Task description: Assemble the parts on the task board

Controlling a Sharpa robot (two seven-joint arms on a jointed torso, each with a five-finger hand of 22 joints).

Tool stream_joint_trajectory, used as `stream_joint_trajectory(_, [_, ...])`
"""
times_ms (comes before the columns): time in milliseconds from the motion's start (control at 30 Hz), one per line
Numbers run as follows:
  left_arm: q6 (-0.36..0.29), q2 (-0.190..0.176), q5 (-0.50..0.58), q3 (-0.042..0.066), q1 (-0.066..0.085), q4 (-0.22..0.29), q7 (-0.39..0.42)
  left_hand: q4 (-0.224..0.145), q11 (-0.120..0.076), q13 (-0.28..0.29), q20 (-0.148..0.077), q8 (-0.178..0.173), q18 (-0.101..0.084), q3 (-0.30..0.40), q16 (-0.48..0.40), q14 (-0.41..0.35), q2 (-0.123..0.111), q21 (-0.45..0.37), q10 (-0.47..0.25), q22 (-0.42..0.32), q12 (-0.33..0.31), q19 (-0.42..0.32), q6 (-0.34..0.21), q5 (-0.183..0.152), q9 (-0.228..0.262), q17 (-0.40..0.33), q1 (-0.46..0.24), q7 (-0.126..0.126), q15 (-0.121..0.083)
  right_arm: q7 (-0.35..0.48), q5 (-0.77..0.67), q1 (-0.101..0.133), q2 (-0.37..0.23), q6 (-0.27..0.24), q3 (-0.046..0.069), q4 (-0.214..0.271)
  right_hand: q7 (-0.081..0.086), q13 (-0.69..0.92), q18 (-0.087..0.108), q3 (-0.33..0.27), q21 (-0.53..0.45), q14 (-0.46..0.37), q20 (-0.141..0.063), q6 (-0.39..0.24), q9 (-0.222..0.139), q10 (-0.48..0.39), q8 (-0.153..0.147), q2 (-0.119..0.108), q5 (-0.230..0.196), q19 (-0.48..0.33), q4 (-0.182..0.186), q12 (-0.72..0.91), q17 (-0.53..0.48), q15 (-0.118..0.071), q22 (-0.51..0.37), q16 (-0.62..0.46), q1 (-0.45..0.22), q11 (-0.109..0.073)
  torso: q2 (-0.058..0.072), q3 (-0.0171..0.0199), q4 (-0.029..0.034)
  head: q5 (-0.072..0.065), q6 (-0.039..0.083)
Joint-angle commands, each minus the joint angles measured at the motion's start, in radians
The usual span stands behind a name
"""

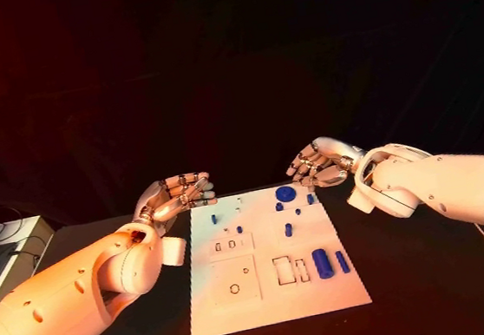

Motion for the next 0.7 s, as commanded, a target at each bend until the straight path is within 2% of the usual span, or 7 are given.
stream_joint_trajectory(33, [0.142, -0.023, -0.032, 0.011, 0.0, 0.038, 0.014, -0.015, -0.009, -0.001, -0.014, 0.006, 0.005, 0.002, 0.028, 0.016, -0.024, 0.033, 0.027, 0.016, -0.01, 0.027, 0.013, 0.004, 0.002, 0.028, 0.002, 0.016, -0.014, -0.09, -0.348, 0.011, 0.011, 0.039, 0.001, -0.004, -0.009, 0.004, 0.01, 0.007, 0.071, 0.067, -0.019, 0.018, 0.008, 0.033, -0.007, -0.02, 0.004, 0.04, 0.017, -0.008, 0.078, -0.017, 0.046, 0.082, -0.004, -0.014, 0.03, -0.004, 0.0024, -0.004, 0.005])
stream_joint_trajectory(133, [0.159, -0.046, -0.034, 0.025, 0.0, 0.072, 0.009, -0.024, -0.02, 0.0, -0.032, 0.008, 0.001, 0.003, 0.103, 0.037, -0.036, 0.094, 0.061, 0.05, -0.016, 0.046, 0.028, 0.004, 0.006, 0.09, -0.004, 0.008, -0.029, -0.139, -0.462, 0.022, 0.019, 0.027, 0.002, -0.006, -0.016, 0.009, 0.004, 0.031, 0.168, 0.099, -0.029, 0.025, 0.022, 0.047, -0.016, -0.043, 0.012, 0.08, 0.034, -0.011, 0.192, -0.025, 0.128, 0.223, -0.008, -0.022, 0.048, -0.0067, 0.0057, -0.01, 0.011])
stream_joint_trajectory(233, [0.162, -0.064, -0.04, 0.039, 0.0, 0.106, 0.003, -0.03, -0.03, 0.004, -0.048, 0.008, -0.002, 0.011, 0.239, 0.012, -0.043, 0.188, 0.092, 0.11, -0.019, 0.032, 0.046, 0.001, 0.014, 0.198, -0.015, 0.0, -0.038, -0.196, -0.567, 0.034, 0.025, 0.015, 0.004, -0.008, -0.015, 0.01, -0.031, 0.062, 0.39, 0.099, -0.03, 0.025, 0.041, 0.042, -0.025, -0.059, 0.009, 0.162, 0.048, -0.011, 0.391, -0.025, 0.406, 0.441, -0.003, -0.021, 0.064, -0.0097, 0.0124, -0.016, 0.014])
stream_joint_trajectory(300, [0.161, -0.073, -0.043, 0.046, 0.0, 0.124, 0.0, -0.032, -0.032, 0.007, -0.05, 0.005, -0.002, 0.023, 0.319, -0.007, -0.041, 0.25, 0.099, 0.152, -0.023, 0.009, 0.05, 0.001, 0.018, 0.256, -0.021, 0.002, -0.046, -0.225, -0.614, 0.04, 0.028, 0.012, 0.005, -0.011, -0.012, 0.009, -0.059, 0.078, 0.546, 0.125, -0.028, 0.02, 0.052, 0.026, -0.031, -0.072, 0.005, 0.235, 0.054, -0.011, 0.604, -0.018, 0.61, 0.654, -0.003, -0.018, 0.074, -0.0119, 0.0187, -0.023, 0.018])
stream_joint_trajectory(400, [0.157, -0.083, -0.045, 0.053, 0.0, 0.145, -0.004, -0.034, -0.032, 0.009, -0.052, 0.001, -0.002, 0.031, 0.368, -0.022, -0.042, 0.298, 0.1, 0.183, -0.027, -0.009, 0.051, 0.004, 0.021, 0.289, -0.025, 0.001, -0.047, -0.251, -0.66, 0.045, 0.031, 0.007, 0.005, -0.011, -0.009, 0.004, -0.079, 0.092, 0.642, 0.132, -0.02, 0.014, 0.063, 0.003, -0.036, -0.081, 0.003, 0.274, 0.059, -0.014, 0.73, -0.014, 0.74, 0.778, 0.0, -0.013, 0.082, -0.014, 0.0237, -0.026, 0.018])
stream_joint_trajectory(500, [0.154, -0.092, -0.048, 0.058, 0.0, 0.162, -0.007, -0.034, -0.032, 0.01, -0.053, -0.001, 0.0, 0.036, 0.396, -0.027, -0.042, 0.331, 0.1, 0.205, -0.03, -0.015, 0.051, 0.003, 0.023, 0.305, -0.03, 0.001, -0.048, -0.263, -0.688, 0.049, 0.03, 0.007, 0.005, -0.004, -0.006, -0.001, -0.072, 0.099, 0.627, 0.114, -0.014, 0.007, 0.069, -0.034, -0.041, -0.09, 0.003, 0.248, 0.06, -0.014, 0.708, -0.007, 0.714, 0.773, 0.003, -0.004, 0.089, -0.0161, 0.0286, -0.025, 0.018])
stream_joint_trajectory(700, [0.141, -0.107, -0.052, 0.066, 0.0, 0.176, -0.011, -0.038, -0.035, 0.015, -0.056, -0.005, 0.001, 0.054, 0.481, -0.019, -0.041, 0.416, 0.104, 0.26, -0.032, -0.037, 0.057, 0.004, 0.029, 0.352, -0.036, -0.001, -0.053, -0.272, -0.711, 0.052, 0.039, 0.007, 0.005, -0.002, -0.002, -0.001, -0.082, 0.105, 0.676, 0.119, -0.006, -0.011, 0.075, -0.058, -0.054, -0.093, -0.002, 0.267, 0.064, -0.013, 0.773, -0.002, 0.786, 0.835, 0.004, 0.001, 0.107, -0.0168, 0.0353, -0.033, 0.018])
